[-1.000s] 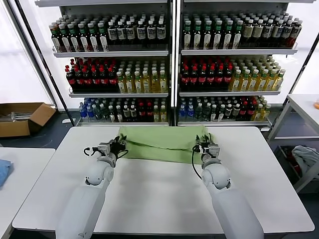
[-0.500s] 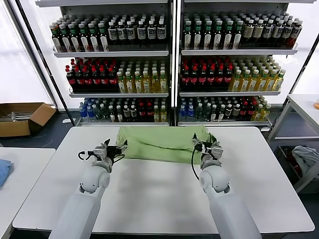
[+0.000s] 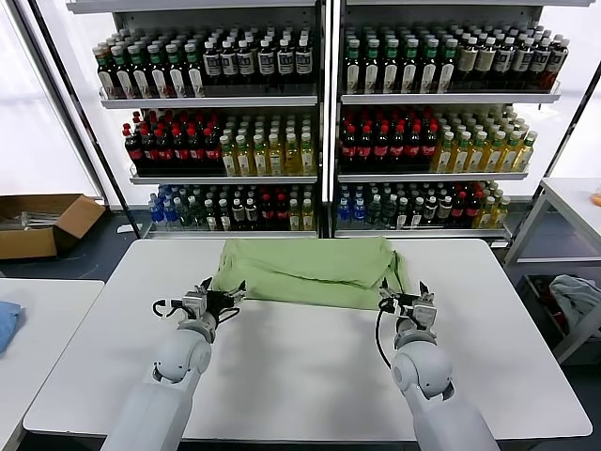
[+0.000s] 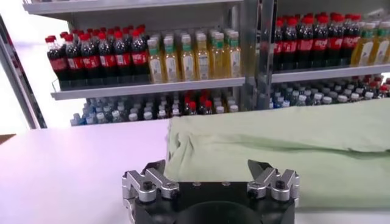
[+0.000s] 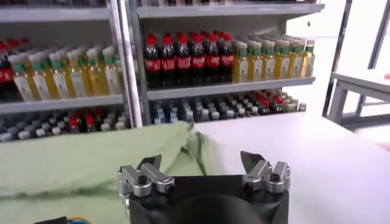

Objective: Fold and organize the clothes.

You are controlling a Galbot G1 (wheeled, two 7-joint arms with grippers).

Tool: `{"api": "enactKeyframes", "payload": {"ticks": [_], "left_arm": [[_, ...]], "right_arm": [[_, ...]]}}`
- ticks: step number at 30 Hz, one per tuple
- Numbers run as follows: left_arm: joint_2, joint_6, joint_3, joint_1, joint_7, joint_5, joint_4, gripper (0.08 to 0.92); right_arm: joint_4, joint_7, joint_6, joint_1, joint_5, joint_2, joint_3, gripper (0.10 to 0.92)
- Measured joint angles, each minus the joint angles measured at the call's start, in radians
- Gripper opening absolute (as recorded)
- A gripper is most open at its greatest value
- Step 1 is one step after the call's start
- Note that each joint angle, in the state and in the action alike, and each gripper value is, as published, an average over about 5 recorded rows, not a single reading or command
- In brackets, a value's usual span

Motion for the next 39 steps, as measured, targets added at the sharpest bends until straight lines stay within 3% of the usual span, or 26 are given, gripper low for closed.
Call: {"api": "enactKeyframes", "payload": {"ticks": [12,17,34,39], "left_arm": [[0.008,0.015,0.005,-0.006,0.0,-0.002,0.025,0.823],[0.011,0.02,0.008,-0.009,-0.001,-0.006,0.03,0.801],[0.031,0.025,-0.002,-0.008,-0.001,-0.035,0.058,0.325],[0.032,0.022,-0.004,0.009,0.007,-0.036,0.053,0.178]], "right_arm": [[-0.027,0.014,-0.02,-0.024,0.001,0.003,0.001,0.817],[-0.036,0.017,-0.025,-0.027,-0.001,0.007,-0.001,0.706],[-0.047,0.002,-0.024,-0.053,-0.006,0.01,-0.002,0.23],[-0.034,-0.001,-0.023,-0.07,-0.013,0.007,-0.003,0.125]]}}
